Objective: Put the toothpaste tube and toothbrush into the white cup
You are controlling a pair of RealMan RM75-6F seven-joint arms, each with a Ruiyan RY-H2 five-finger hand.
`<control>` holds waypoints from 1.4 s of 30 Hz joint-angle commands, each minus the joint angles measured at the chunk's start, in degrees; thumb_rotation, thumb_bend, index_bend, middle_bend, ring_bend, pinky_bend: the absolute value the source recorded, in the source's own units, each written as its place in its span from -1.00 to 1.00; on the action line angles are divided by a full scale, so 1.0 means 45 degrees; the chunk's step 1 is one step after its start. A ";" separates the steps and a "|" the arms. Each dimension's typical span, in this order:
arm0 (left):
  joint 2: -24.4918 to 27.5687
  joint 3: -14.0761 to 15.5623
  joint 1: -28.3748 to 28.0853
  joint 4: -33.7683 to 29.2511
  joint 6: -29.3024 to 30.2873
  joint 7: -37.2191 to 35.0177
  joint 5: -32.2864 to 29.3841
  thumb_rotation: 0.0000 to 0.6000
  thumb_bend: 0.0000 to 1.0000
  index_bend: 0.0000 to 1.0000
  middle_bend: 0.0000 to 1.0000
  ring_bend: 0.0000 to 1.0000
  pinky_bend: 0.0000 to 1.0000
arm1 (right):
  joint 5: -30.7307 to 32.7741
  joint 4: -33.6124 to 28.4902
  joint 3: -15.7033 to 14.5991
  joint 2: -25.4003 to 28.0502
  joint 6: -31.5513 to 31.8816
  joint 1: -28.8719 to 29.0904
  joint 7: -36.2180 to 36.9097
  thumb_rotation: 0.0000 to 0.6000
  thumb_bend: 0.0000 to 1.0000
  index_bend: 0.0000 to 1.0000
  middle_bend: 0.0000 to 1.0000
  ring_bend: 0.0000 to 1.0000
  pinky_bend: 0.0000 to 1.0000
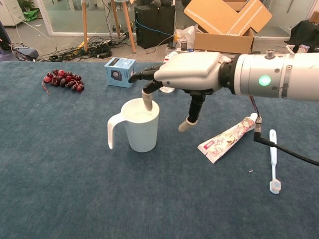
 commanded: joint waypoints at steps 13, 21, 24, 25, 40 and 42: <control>0.0050 0.0046 0.0112 0.0321 0.0090 -0.0356 0.0101 1.00 -1.00 -0.03 -0.47 -0.59 -0.42 | 0.0503 0.0850 -0.0081 -0.1124 -0.0171 0.0517 -0.0802 1.00 -0.90 -0.21 -1.00 -1.00 -0.68; 0.0000 0.0033 0.0173 0.0360 0.0079 -0.0417 0.0010 1.00 -1.00 -0.02 -0.47 -0.59 -0.42 | 0.0734 0.1254 -0.0141 -0.1509 -0.0087 0.0616 -0.1058 1.00 -0.74 -0.16 -1.00 -1.00 -0.68; 0.0000 0.0025 0.0199 0.0384 0.0092 -0.0468 -0.0014 1.00 -1.00 -0.02 -0.47 -0.59 -0.42 | 0.0774 0.1278 -0.0161 -0.1526 -0.0011 0.0625 -0.0968 1.00 -0.71 -0.16 -1.00 -1.00 -0.68; 0.0000 0.0024 0.0207 0.0390 0.0094 -0.0478 -0.0020 1.00 -1.00 -0.02 -0.47 -0.59 -0.42 | 0.0780 0.1258 -0.0174 -0.1511 0.0011 0.0624 -0.0941 1.00 -0.70 -0.16 -1.00 -1.00 -0.68; -0.0056 -0.0040 0.0235 0.0373 -0.0020 -0.0338 -0.0226 1.00 -1.00 -0.02 -0.46 -0.59 -0.42 | 0.0998 0.1313 -0.0352 -0.1610 0.0213 0.0590 -0.1203 1.00 -0.53 0.16 -1.00 -1.00 -0.68; -0.0054 -0.0038 0.0244 0.0350 -0.0012 -0.0329 -0.0219 1.00 -1.00 -0.02 -0.46 -0.59 -0.42 | 0.1033 0.1347 -0.0361 -0.1652 0.0245 0.0583 -0.1274 1.00 -0.52 0.20 -1.00 -1.00 -0.68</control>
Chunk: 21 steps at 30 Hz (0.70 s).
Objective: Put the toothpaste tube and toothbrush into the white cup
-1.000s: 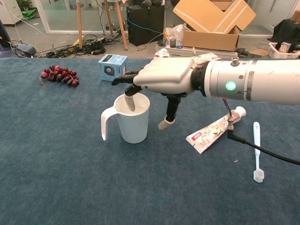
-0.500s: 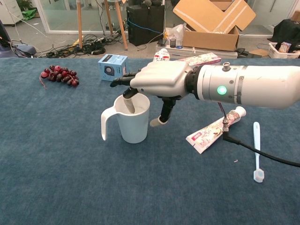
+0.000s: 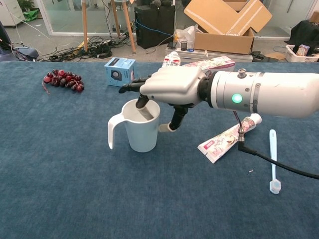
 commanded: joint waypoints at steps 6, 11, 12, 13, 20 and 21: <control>0.0000 -0.0013 0.0026 -0.0011 -0.0005 0.0017 -0.0040 1.00 -1.00 -0.02 -0.46 -0.59 -0.42 | 0.0082 0.0041 -0.0049 -0.0125 0.0148 -0.0041 -0.0231 1.00 -0.49 0.31 -1.00 -1.00 -0.68; -0.0021 -0.0022 0.0037 0.0032 -0.0025 -0.0013 -0.0062 1.00 -1.00 -0.02 -0.46 -0.59 -0.42 | 0.0095 -0.0041 -0.0076 -0.0074 0.0336 -0.0123 -0.0361 1.00 -0.48 0.38 -1.00 -1.00 -0.68; -0.0016 -0.0026 0.0040 0.0029 -0.0021 -0.0014 -0.0065 1.00 -1.00 -0.02 -0.46 -0.59 -0.42 | 0.0095 -0.0084 -0.0079 -0.0030 0.0379 -0.0144 -0.0381 1.00 -0.48 0.39 -1.00 -1.00 -0.68; -0.0010 -0.0029 0.0041 0.0022 -0.0021 -0.0009 -0.0068 1.00 -1.00 -0.02 -0.46 -0.59 -0.42 | 0.0096 -0.0138 -0.0080 0.0025 0.0421 -0.0167 -0.0397 1.00 -0.48 0.39 -1.00 -1.00 -0.68; -0.0003 -0.0030 0.0018 -0.0015 -0.0124 0.0075 -0.0114 1.00 -1.00 -0.02 -0.46 -0.59 -0.42 | 0.0188 -0.1052 -0.0100 0.0859 0.0746 -0.0444 -0.0630 1.00 -0.47 0.40 -0.99 -1.00 -0.68; -0.0001 -0.0027 0.0015 -0.0024 -0.0137 0.0083 -0.0117 1.00 -1.00 -0.02 -0.46 -0.59 -0.42 | 0.0213 -0.1216 -0.0107 0.1011 0.0779 -0.0490 -0.0711 1.00 -0.47 0.40 -0.99 -1.00 -0.68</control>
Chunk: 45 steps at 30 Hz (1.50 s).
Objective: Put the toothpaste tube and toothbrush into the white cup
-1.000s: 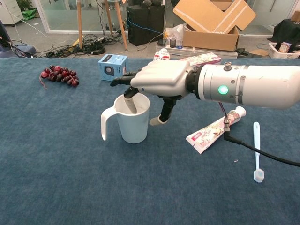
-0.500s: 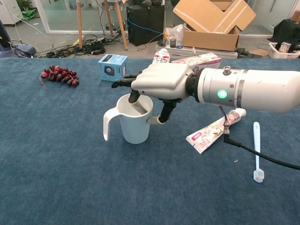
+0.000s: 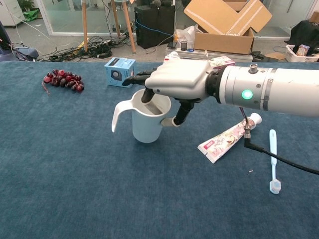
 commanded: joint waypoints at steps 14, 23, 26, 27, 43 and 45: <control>-0.0046 -0.0042 -0.0064 -0.0181 -0.0181 0.0286 -0.0159 1.00 -1.00 -0.02 -0.46 -0.59 -0.42 | 0.0662 -0.4004 -0.0477 0.3345 0.0245 -0.1031 -0.1108 1.00 -0.45 0.40 -0.98 -1.00 -0.68; -0.0099 -0.0079 -0.0092 -0.0205 -0.0273 0.0478 -0.0295 1.00 -1.00 -0.02 -0.46 -0.59 -0.42 | 0.0318 -0.5748 -0.1316 0.4881 0.0059 -0.1598 -0.1312 1.00 -0.45 0.40 -0.97 -1.00 -0.68; -0.0124 -0.0090 -0.0102 -0.0213 -0.0281 0.0557 -0.0316 1.00 -1.00 -0.02 -0.46 -0.59 -0.42 | -0.0100 -0.6074 -0.1706 0.5175 0.0039 -0.1821 -0.1334 1.00 -0.45 0.40 -0.97 -1.00 -0.68; -0.0127 -0.0097 -0.0107 -0.0218 -0.0287 0.0568 -0.0326 1.00 -1.00 -0.02 -0.46 -0.59 -0.42 | -0.0224 -0.6133 -0.1809 0.5231 0.0034 -0.1881 -0.1321 1.00 -0.45 0.40 -0.97 -1.00 -0.68; -0.0188 -0.0095 -0.0132 -0.0244 -0.0355 0.0665 -0.0361 1.00 -1.00 -0.02 -0.46 -0.59 -0.42 | -0.1980 -0.6221 -0.2801 0.5674 0.0090 -0.2548 -0.0407 1.00 -0.45 0.40 -0.97 -1.00 -0.68; -0.0196 -0.0097 -0.0132 -0.0239 -0.0363 0.0666 -0.0373 1.00 -1.00 -0.02 -0.47 -0.59 -0.42 | -0.2101 -0.6128 -0.2867 0.5653 0.0067 -0.2607 -0.0323 1.00 -0.45 0.40 -0.97 -1.00 -0.68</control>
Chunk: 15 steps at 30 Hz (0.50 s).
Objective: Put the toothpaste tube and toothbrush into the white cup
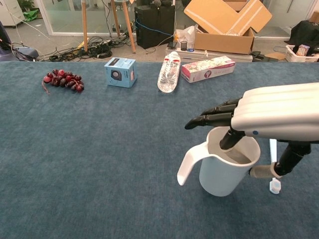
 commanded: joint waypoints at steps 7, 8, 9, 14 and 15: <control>-0.0034 -0.0001 -0.0006 0.0024 -0.0023 0.0006 -0.0016 1.00 -1.00 -0.02 -0.46 -0.59 -0.42 | -0.0312 0.0456 -0.0184 -0.0133 -0.0115 -0.0240 0.0204 1.00 -0.45 0.40 -0.97 -1.00 -0.68; -0.0036 -0.0001 -0.0005 0.0026 -0.0022 0.0009 -0.0017 1.00 -1.00 -0.02 -0.46 -0.59 -0.42 | -0.0323 0.0501 -0.0188 -0.0151 -0.0131 -0.0255 0.0226 1.00 -0.45 0.40 -0.97 -1.00 -0.68; -0.0039 0.0000 -0.0003 0.0025 -0.0021 0.0006 -0.0016 1.00 -1.00 -0.02 -0.46 -0.59 -0.42 | -0.0334 0.0552 -0.0194 -0.0171 -0.0147 -0.0272 0.0243 1.00 -0.45 0.40 -0.97 -1.00 -0.68; -0.0043 -0.0006 -0.0002 0.0025 -0.0023 0.0000 -0.0030 1.00 -1.00 -0.02 -0.46 -0.59 -0.42 | -0.0370 0.0792 -0.0206 -0.0270 -0.0243 -0.0341 0.0370 1.00 -0.46 0.40 -0.97 -1.00 -0.69; -0.0045 -0.0005 -0.0001 0.0024 -0.0026 0.0005 -0.0033 1.00 -1.00 -0.02 -0.46 -0.59 -0.42 | -0.0380 0.0820 -0.0206 -0.0280 -0.0251 -0.0350 0.0405 1.00 -0.47 0.40 -0.97 -1.00 -0.69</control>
